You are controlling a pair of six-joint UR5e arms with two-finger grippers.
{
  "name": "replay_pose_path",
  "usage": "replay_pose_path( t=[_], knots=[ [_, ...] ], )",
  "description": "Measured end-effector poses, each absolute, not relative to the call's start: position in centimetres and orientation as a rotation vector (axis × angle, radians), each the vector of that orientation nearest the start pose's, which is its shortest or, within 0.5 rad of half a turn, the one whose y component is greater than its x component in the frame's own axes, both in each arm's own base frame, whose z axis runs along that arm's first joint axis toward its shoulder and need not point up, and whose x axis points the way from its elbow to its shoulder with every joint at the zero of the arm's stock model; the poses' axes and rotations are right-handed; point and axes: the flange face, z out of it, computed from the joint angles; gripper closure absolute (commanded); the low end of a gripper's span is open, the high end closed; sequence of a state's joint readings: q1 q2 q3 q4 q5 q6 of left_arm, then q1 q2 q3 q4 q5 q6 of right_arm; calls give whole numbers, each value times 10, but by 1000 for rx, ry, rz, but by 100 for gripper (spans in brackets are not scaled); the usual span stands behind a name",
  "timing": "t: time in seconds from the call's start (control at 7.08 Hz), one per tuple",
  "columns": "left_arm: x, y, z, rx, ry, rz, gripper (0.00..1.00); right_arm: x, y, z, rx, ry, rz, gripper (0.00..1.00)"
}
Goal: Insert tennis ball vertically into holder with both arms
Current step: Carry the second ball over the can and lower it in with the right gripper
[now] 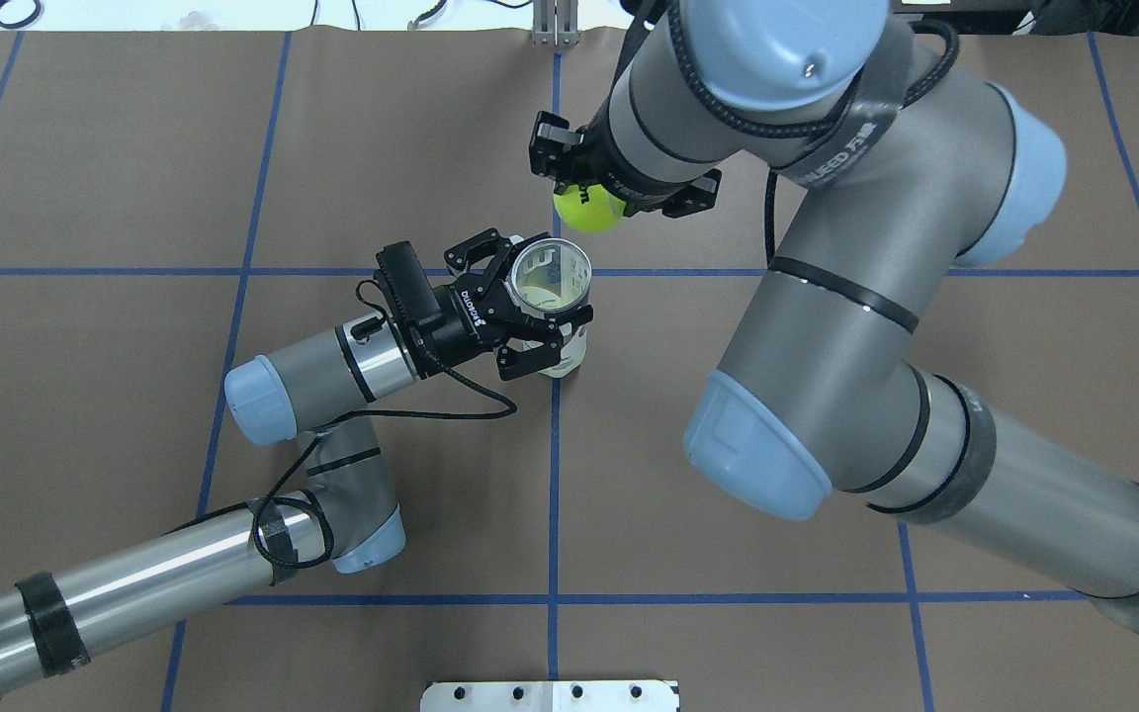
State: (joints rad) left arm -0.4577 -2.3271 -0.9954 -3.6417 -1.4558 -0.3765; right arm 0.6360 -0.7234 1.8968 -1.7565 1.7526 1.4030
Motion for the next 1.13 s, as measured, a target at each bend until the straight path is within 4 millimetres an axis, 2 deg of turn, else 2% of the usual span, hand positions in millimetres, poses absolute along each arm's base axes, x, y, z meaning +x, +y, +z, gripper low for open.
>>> replay_pose_path(
  t=[0.28,0.42,0.56,1.13],
  knots=[
    [557,-435,262,1702,1485,267,2,-435,-443,49,239,-965,326,100],
    [557,-435,262,1702,1485,267,2,-441,-440,47,244,-961,321,68],
    [557,-435,261,1702,1486,267,2,-445,-437,46,247,-961,318,2],
    [557,-436,261,1704,1484,267,2,-445,-432,45,250,-965,312,1]
  ],
)
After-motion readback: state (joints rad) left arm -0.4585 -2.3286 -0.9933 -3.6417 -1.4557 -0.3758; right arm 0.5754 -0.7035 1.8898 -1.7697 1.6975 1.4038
